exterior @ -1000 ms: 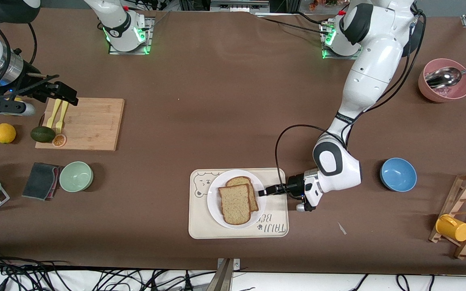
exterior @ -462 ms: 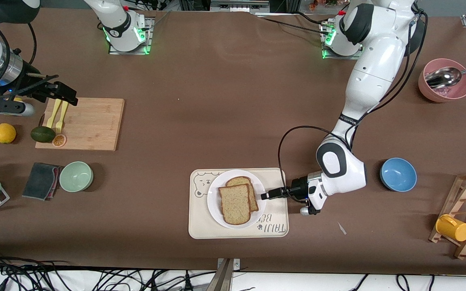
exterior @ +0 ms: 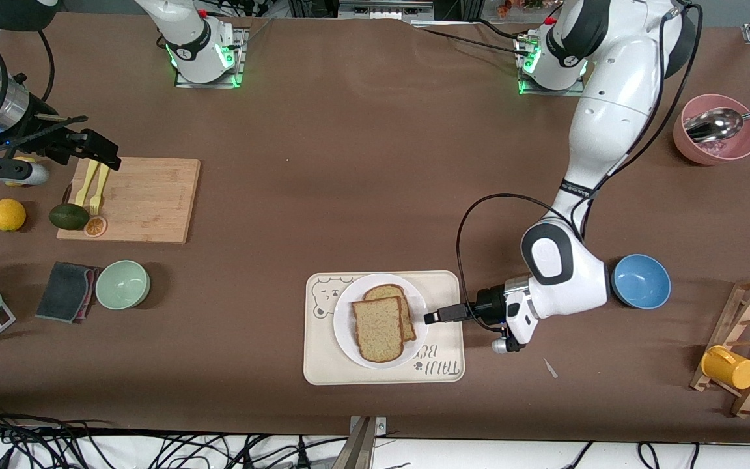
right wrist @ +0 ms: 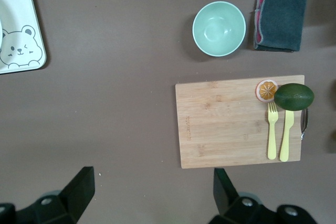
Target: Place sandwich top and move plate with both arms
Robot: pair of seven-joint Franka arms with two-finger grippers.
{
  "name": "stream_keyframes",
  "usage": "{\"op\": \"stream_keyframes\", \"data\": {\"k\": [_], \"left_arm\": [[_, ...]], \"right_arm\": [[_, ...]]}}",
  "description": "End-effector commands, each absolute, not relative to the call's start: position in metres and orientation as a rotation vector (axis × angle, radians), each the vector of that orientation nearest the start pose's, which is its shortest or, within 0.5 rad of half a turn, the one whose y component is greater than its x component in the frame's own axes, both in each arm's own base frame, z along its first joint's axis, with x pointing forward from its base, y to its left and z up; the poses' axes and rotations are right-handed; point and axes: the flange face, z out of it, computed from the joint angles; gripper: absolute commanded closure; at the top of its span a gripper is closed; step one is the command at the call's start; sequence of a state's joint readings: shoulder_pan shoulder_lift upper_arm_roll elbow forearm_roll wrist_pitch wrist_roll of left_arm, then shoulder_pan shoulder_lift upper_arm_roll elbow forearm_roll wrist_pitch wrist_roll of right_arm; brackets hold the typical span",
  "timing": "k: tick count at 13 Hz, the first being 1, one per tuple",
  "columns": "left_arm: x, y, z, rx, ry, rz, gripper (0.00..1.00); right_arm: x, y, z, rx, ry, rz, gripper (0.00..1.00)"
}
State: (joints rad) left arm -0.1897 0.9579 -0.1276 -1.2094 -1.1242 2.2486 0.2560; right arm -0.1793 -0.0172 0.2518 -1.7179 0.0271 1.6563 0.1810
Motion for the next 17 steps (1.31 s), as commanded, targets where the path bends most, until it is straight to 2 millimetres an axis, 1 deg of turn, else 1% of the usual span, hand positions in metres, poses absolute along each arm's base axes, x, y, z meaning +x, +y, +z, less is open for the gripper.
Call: {"op": "stream_keyframes", "data": {"k": [1,2,3,4,5,6,8,10,11,12,14,15,17], "left_arm": [[0.738,-0.226,0.251,2.225,0.248,-0.002,0.00],[0.739,-0.223,0.261,2.274,0.262,-0.010,0.00],[0.738,-0.217,0.268,2.332,0.270,-0.018,0.00],[0.739,-0.210,0.273,2.371,0.291,-0.023,0.00],[0.739,-0.198,0.281,2.402,0.307,-0.049,0.00],[0.739,-0.184,0.289,2.453,0.308,-0.084,0.00],[0.743,-0.154,0.306,2.558,0.313,-0.053,0.00],[0.745,-0.130,0.323,2.612,0.337,-0.037,0.00],[0.747,-0.110,0.333,2.644,0.373,-0.020,0.00],[0.744,-0.102,0.336,2.695,0.368,-0.043,0.00],[0.737,-0.084,0.355,2.864,0.334,-0.047,0.00],[0.734,-0.081,0.362,2.919,0.330,-0.052,0.00],[0.732,-0.066,0.383,2.964,0.359,-0.033,0.00]], "right_arm": [[0.551,0.036,0.582,-3.136,0.187,0.052,0.00],[0.551,0.035,0.585,-3.143,0.172,0.036,0.00],[0.552,0.035,0.590,-3.150,0.164,0.018,0.00],[0.553,0.031,0.591,-3.156,0.168,0.019,0.00],[0.553,0.027,0.590,-3.157,0.177,0.024,0.00],[0.550,0.028,0.593,-3.161,0.197,0.018,0.00],[0.552,0.028,0.594,-3.156,0.199,-0.003,0.00],[0.554,0.026,0.591,-3.153,0.225,-0.008,0.00],[0.554,0.027,0.592,-3.154,0.245,-0.011,0.00],[0.554,0.027,0.592,-3.153,0.259,-0.014,0.00],[0.554,0.028,0.593,-3.152,0.259,-0.009,0.00],[0.554,0.028,0.592,-3.146,0.260,-0.002,0.00],[0.553,0.028,0.592,-3.143,0.262,0.003,0.00]]}}
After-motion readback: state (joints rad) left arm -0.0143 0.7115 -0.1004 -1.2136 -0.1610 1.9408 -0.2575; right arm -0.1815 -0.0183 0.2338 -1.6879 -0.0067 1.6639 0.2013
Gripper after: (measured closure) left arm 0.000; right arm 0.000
